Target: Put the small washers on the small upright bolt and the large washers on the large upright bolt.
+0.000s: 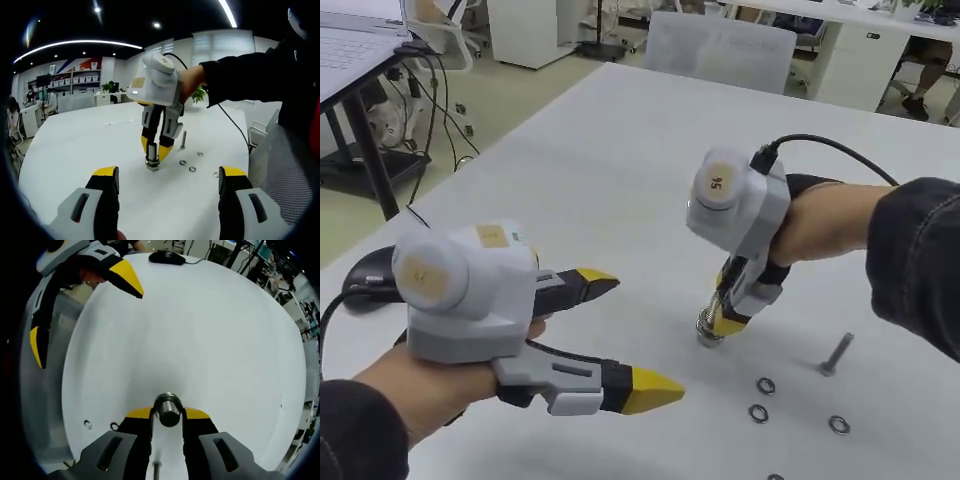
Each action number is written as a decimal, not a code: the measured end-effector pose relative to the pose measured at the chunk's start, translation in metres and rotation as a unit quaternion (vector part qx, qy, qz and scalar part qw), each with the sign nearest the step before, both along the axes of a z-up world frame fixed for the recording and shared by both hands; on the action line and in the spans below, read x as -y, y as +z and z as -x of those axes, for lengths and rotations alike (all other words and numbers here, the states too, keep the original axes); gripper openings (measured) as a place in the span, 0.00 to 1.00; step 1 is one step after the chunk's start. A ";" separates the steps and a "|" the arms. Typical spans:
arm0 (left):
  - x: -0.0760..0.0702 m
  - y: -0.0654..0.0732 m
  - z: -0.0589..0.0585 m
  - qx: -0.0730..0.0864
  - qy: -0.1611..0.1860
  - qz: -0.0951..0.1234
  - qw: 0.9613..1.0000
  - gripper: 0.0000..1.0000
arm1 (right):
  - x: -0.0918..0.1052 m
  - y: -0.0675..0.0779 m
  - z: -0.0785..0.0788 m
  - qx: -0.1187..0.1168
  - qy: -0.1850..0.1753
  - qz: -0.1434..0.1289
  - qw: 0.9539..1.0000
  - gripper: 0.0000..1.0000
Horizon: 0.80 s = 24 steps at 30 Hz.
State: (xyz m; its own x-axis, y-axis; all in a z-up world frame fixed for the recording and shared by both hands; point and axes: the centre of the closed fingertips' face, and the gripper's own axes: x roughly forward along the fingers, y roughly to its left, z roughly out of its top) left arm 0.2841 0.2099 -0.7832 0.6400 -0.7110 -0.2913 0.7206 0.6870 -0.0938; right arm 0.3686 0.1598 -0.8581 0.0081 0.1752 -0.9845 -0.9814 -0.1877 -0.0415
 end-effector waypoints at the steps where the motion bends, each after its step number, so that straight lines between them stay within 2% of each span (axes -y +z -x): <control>1: 0.000 0.000 0.000 0.000 0.000 0.000 1.000 0.81 | 0.000 -0.001 0.000 0.000 0.001 0.001 1.000 0.23; 13: -0.001 0.001 0.001 0.000 0.000 0.000 1.000 0.81 | -0.003 -0.010 -0.002 0.002 0.000 0.003 1.000 0.23; 24: 0.000 0.001 0.000 0.001 -0.002 0.000 1.000 0.81 | -0.007 -0.010 -0.003 0.008 0.004 0.000 1.000 0.24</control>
